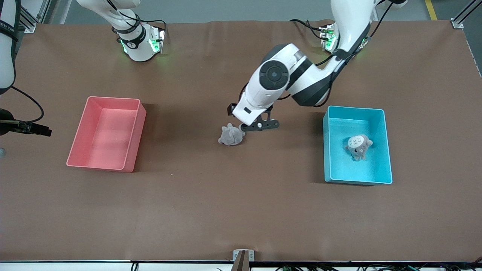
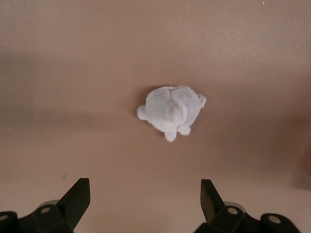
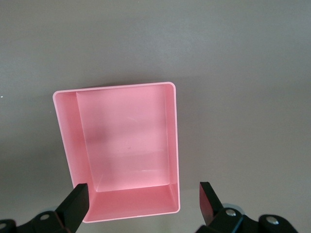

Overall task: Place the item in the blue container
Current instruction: 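Lower the left gripper onto the grey mouse and grasp it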

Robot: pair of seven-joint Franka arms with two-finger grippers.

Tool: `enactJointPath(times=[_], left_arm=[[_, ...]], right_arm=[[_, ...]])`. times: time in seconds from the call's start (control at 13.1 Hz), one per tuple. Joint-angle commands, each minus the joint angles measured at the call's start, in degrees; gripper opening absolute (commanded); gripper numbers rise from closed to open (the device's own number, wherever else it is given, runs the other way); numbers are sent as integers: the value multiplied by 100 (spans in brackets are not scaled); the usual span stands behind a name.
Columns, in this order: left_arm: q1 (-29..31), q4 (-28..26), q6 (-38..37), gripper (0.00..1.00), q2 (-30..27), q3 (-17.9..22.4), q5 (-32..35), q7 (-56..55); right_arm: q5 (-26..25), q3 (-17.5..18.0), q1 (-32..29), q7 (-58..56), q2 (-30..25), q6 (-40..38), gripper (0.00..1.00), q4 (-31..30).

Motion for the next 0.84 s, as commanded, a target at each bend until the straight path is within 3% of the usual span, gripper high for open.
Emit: enactJointPath(times=[0.0, 0.3, 0.76], left_arm=[[-321, 235, 304, 100, 444, 38, 570, -542], [-453, 227, 1052, 100, 796, 108, 722, -799], [-1463, 227, 1536, 100, 1007, 1232, 748, -799]], right_arm=[[409, 98, -366, -110, -46, -57, 100, 13], [376, 107, -333, -111, -46, -57, 100, 13], [367, 125, -166, -93, -46, -83, 100, 417]])
